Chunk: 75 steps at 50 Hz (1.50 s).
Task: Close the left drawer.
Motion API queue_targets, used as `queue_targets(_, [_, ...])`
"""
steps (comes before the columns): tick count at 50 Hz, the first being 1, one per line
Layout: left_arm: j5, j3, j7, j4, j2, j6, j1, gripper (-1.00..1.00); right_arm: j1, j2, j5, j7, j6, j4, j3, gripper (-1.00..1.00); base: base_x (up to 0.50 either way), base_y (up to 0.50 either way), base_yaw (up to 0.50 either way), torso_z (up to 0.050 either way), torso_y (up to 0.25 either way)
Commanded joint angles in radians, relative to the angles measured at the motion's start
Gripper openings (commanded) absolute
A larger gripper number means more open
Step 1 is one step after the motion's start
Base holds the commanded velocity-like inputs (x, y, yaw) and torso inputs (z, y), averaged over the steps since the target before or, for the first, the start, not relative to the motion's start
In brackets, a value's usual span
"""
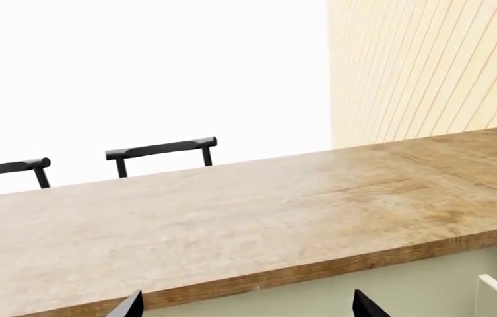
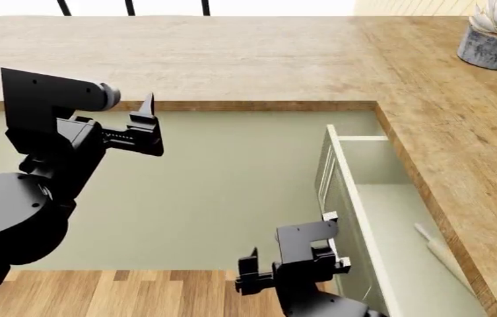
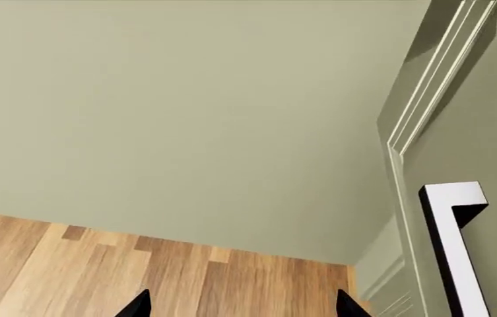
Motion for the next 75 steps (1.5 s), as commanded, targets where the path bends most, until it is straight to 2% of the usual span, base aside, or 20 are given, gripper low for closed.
queue_targets(1, [0.000,-0.003,-0.001,0.001,0.001,-0.003,0.000,1.00,-0.016,0.018,-0.001,0.004,-0.010,0.005,0.007,1.00,0.00,0.00,0.00,0.000,0.000])
queue_targets(27, [-0.001,-0.010,-0.004,0.018,-0.004,-0.011,0.000,1.00,-0.034,0.076,0.001,0.049,-0.003,-0.001,0.026,1.00,0.00,0.00,0.00,0.000,0.000])
queue_targets(44, [0.001,-0.017,-0.007,0.034,-0.009,-0.017,-0.005,1.00,-0.045,0.078,-0.036,0.022,-0.018,0.095,0.010,1.00,0.00,0.00,0.00,0.000,0.000])
queue_targets(75, [0.002,-0.025,-0.011,0.048,-0.013,-0.024,-0.003,1.00,0.001,0.173,-0.054,0.040,0.068,0.114,-0.001,1.00,0.00,0.00,0.00,0.000,0.000])
